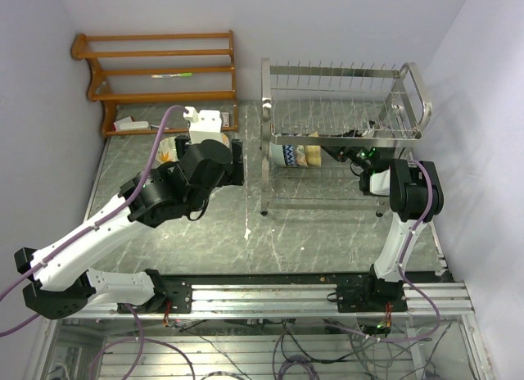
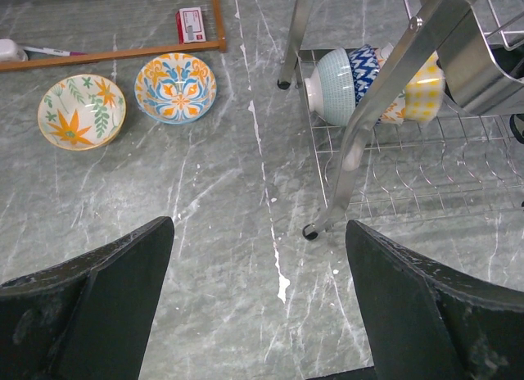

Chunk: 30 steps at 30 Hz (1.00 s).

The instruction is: Load the bowls into the dish rack

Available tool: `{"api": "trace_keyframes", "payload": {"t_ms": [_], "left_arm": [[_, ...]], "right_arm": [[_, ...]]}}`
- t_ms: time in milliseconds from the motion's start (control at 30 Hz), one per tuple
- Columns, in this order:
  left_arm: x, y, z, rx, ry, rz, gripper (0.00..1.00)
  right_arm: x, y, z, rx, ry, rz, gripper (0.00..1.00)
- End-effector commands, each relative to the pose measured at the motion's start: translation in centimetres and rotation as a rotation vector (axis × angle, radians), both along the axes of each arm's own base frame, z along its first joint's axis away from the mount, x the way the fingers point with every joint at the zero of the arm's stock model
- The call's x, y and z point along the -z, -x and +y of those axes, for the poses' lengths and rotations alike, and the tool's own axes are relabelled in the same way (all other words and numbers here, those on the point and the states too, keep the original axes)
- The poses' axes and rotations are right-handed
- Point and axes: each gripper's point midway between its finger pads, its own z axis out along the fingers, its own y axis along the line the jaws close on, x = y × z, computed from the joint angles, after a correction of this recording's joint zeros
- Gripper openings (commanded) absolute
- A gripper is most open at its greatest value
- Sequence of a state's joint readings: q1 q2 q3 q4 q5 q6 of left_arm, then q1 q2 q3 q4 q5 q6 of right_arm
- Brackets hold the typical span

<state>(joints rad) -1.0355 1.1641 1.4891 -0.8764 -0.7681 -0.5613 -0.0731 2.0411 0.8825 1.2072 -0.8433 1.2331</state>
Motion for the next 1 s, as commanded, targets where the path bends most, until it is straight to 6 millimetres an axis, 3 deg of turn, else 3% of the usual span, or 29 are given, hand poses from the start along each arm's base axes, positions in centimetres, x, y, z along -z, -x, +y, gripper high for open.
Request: {"api": "trace_keyframes", "payload": {"t_ms": [0,500,800,967], "left_arm": [[-0.7,-0.4,-0.6,0.011,0.033,-0.019,0.97],[-1.1,0.0,0.1,0.013,0.041,-0.02,0.98],[-1.0,0.4,0.5,0.018,0.05,-0.018,0.98],[-1.1,0.7,0.8,0.021,0.069,-0.021,0.98]], "right_arm": [[-1.7,0.3,0.4,-0.037,-0.009,-0.064,0.43],[-5.9,1.7,0.2,0.002,-0.045,-0.152,0.49],[-9.6,5.5,1.4,-0.081,-0.174,-0.207,0.48],[-9.7,8.2,3.0,-0.138,-0.169,-0.171,0.47]]}}
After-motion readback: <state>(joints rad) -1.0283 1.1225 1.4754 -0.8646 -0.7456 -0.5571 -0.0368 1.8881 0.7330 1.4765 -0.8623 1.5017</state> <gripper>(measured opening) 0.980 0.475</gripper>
